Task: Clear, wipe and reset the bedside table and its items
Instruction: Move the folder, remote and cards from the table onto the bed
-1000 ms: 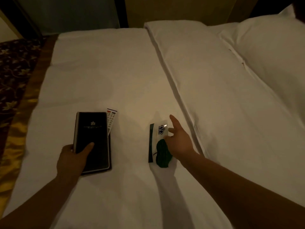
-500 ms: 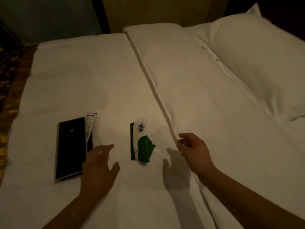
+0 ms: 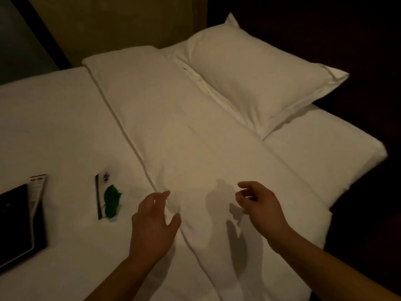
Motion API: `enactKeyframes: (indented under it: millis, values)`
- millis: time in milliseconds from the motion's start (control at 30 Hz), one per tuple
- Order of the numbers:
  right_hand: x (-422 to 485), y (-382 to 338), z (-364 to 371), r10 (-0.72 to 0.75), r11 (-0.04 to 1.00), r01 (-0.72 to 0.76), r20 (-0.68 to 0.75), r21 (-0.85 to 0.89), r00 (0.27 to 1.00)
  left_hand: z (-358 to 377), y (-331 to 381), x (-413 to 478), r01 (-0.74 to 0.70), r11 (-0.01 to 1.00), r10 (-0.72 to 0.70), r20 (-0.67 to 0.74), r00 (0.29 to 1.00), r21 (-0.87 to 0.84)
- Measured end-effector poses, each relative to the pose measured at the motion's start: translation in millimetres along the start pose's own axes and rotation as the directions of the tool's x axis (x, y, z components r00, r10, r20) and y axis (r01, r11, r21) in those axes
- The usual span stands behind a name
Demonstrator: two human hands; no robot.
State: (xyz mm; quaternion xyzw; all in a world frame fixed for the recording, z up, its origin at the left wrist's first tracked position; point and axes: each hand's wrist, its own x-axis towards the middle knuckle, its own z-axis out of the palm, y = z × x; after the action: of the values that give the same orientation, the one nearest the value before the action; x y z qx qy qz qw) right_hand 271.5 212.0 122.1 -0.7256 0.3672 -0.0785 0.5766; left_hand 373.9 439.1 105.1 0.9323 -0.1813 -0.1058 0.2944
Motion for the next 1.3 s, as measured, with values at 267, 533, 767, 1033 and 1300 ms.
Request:
enactKeyframes:
  millis: [267,533,767,1033,1300]
  values:
    - [-39.3,53.1,-138.8,0.085,0.990,-0.062,-0.193,0.124,0.977,80.6,106.8,-23.7,-0.186,0.981,0.181,0.097,0.979,0.051]
    - [-68.9,102.7,-261.3,0.114,0.977,-0.022,-0.435,0.211,0.893,149.5,197.3,-53.3,-0.339,0.940,0.330,0.182,0.926,0.024]
    - [-95.2,131.4,-343.6,0.110,0.979,0.013,-0.575,0.205,0.810,201.4,255.7,-75.7,-0.439,0.899,0.426,0.242,0.872,0.001]
    - [-123.1,158.2,-445.9,-0.247,0.939,-0.057,-0.781,-0.339,0.573,243.7,309.4,-93.8,-0.527,0.849,0.515,0.275,0.812,-0.034]
    - [-95.7,184.7,-526.3,-0.230,0.704,-0.302,-0.608,-0.643,0.760,276.8,352.1,-115.1,-0.555,0.827,0.551,0.325,0.768,-0.090]
